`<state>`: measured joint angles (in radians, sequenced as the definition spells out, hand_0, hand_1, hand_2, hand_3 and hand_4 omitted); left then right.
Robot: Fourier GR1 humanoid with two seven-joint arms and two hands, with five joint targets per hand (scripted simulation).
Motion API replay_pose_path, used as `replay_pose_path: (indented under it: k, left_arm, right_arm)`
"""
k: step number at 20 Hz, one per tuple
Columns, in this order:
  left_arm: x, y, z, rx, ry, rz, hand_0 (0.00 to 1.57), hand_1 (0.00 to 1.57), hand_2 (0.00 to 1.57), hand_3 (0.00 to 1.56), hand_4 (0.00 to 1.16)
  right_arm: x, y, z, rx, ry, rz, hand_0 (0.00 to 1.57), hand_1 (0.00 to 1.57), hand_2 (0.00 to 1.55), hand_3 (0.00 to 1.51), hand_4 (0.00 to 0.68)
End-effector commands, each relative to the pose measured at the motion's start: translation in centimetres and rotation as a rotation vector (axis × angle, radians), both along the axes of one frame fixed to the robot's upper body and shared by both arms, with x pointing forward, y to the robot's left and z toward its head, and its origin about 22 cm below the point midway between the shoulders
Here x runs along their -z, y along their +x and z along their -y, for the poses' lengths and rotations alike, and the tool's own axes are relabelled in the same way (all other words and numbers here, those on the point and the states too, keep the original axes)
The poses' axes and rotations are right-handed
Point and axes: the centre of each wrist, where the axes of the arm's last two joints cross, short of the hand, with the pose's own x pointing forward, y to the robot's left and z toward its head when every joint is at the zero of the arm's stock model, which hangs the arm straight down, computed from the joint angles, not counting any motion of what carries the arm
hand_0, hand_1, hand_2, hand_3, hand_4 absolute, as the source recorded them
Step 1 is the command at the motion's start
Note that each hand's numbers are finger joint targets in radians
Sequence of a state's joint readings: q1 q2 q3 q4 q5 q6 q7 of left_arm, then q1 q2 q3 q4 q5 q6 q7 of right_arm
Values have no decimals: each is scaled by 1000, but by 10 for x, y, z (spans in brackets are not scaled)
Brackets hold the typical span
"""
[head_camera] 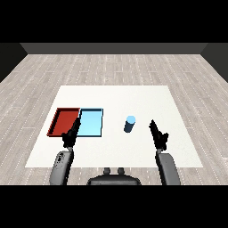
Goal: Pick the blue can and put it in the blue box
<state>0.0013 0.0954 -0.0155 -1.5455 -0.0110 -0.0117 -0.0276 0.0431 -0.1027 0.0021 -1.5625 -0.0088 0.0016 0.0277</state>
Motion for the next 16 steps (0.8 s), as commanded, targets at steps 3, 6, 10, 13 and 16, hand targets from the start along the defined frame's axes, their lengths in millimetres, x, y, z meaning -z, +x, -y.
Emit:
replay_pose_path:
  k: [3, 6, 10, 13, 16]
  left_arm:
    - [3, -4, 0, -27, -25, -13, 0, 0, 0, 0, 0]
    - [5, 8, -4, -44, -45, -15, 0, 0, 0, 0, 0]
    - [-11, -2, 23, -36, -129, 339, 0, 0, 0, 0, 0]
    - [-12, -14, -5, -34, -88, 346, 0, 0, 0, 0, 0]
    - [-6, 5, -13, -53, -99, 351, 0, 0, 0, 0, 0]
  right_arm:
    - [3, 23, -30, -5, -5, -36, 0, 0, 0, 0, 0]
    - [7, 57, -67, -5, -18, -31, 0, 0, 0, 0, 0]
    - [-14, 41, -55, -145, 153, 318, 0, 0, 0, 0, 0]
    - [26, 29, -74, -170, 155, 323, 0, 0, 0, 0, 0]
    - [2, 32, -76, -175, 147, 343, 0, 0, 0, 0, 0]
